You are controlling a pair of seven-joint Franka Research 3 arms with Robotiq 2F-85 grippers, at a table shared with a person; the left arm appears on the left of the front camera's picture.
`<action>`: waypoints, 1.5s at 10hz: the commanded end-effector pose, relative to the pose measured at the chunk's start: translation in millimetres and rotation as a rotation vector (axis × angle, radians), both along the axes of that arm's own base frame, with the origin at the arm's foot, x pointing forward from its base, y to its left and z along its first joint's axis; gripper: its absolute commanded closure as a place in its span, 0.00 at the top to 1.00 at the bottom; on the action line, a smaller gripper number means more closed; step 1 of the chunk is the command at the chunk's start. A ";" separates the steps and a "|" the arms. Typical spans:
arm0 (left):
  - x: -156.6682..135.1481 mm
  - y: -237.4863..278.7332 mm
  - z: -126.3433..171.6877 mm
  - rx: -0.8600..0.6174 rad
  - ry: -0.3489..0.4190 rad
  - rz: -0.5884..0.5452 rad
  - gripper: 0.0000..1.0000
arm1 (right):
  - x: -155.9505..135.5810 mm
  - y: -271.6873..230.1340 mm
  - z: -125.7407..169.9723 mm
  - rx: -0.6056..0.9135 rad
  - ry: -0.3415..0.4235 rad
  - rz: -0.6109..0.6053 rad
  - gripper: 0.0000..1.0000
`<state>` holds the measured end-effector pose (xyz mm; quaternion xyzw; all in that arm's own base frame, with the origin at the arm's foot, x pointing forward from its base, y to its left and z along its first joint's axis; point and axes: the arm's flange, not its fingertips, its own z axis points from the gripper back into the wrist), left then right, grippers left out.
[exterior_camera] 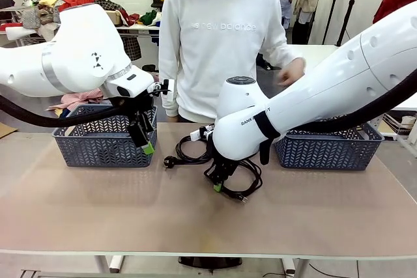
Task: Organize the cables according to human instructions.
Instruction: Pick up a bundle of cables and place it in the basket indicated by the human.
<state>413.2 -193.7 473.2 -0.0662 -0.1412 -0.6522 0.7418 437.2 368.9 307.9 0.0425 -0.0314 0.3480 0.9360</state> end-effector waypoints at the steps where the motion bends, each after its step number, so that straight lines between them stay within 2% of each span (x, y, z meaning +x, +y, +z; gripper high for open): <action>1: -0.6 0.5 -0.5 -0.004 0.003 0.004 1.00 | -17.5 2.3 13.9 -0.014 0.008 -0.047 0.00; 5: -0.6 0.5 -0.5 -0.004 0.003 0.004 1.00 | -34.1 -8.0 61.8 -0.116 0.015 0.031 0.00; 7: -0.6 0.5 -0.5 -0.004 0.003 0.004 1.00 | -34.6 -21.5 92.5 -0.139 -0.009 0.187 0.00; 10: -0.6 0.5 -0.5 -0.004 0.003 0.004 1.00 | -38.5 -51.8 147.6 -0.147 -0.056 0.344 0.00; 13: -0.6 0.5 -0.5 -0.004 0.003 0.004 1.00 | -21.0 -91.7 189.8 -0.216 -0.140 0.440 0.00; 15: -0.6 0.5 -0.5 -0.004 0.003 0.004 1.00 | -0.9 -116.3 210.4 -0.299 -0.167 0.487 0.00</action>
